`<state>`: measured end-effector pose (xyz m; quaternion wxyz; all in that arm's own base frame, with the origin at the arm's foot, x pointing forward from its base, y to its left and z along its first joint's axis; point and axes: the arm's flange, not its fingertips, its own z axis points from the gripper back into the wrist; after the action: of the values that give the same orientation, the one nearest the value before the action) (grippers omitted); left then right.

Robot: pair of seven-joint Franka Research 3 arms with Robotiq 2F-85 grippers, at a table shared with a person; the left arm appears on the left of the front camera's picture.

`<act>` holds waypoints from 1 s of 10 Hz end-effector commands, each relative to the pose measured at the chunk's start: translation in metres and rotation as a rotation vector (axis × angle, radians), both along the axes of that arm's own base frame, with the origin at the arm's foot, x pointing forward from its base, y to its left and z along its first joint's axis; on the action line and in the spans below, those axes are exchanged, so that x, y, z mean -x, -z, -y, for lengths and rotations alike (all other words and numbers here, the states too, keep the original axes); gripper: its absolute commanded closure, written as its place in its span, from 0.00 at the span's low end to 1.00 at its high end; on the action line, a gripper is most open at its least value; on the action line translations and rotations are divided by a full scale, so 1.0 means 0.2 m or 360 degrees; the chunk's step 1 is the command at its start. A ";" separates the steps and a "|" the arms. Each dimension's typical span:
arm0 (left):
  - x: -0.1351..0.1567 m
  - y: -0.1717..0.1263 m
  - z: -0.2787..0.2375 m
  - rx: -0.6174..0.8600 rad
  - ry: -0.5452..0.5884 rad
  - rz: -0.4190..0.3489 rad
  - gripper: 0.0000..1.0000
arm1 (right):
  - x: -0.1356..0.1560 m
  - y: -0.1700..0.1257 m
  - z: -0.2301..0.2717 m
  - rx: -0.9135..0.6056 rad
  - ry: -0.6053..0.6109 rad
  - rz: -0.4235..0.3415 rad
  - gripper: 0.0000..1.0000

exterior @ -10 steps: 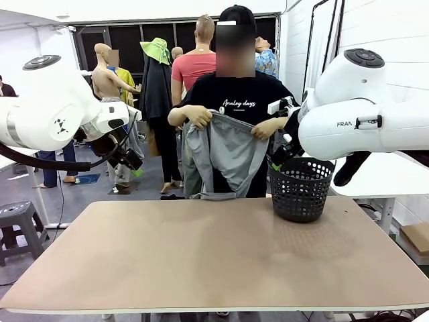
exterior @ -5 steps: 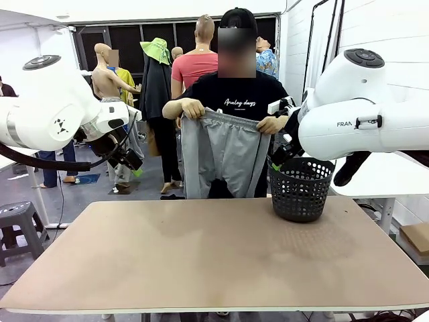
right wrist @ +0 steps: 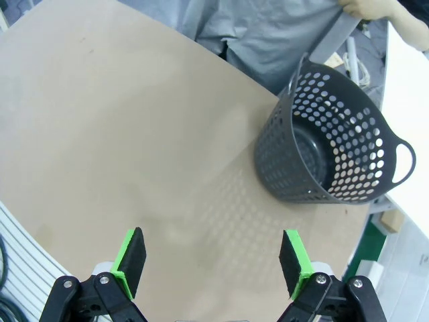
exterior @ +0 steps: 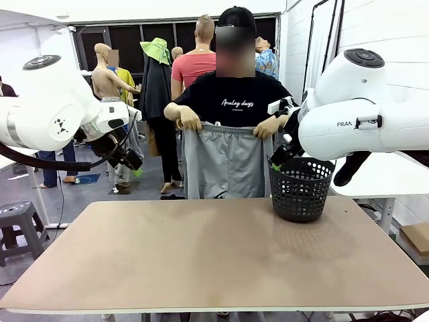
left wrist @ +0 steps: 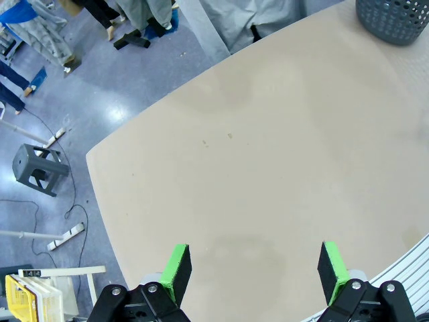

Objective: Fold the training pants.
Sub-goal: Grab both ends of the Training pants handed by a person.

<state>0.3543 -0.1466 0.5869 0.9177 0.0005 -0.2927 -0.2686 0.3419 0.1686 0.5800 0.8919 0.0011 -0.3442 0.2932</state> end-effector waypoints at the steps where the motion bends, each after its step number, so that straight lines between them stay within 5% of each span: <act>1: 0.00 0.00 0.00 0.0011 0.0012 -0.0006 0.00 | 0.00 -0.01 0.00 0.0006 -0.0011 0.0003 0.00; 10: 0.00 0.00 0.00 0.0011 0.0012 -0.0006 0.00 | 0.00 -0.01 0.00 0.0006 -0.0011 0.0003 0.00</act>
<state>0.3543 -0.1466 0.5869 0.9177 0.0005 -0.2927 -0.2686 0.3419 0.1686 0.5800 0.8919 0.0011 -0.3442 0.2932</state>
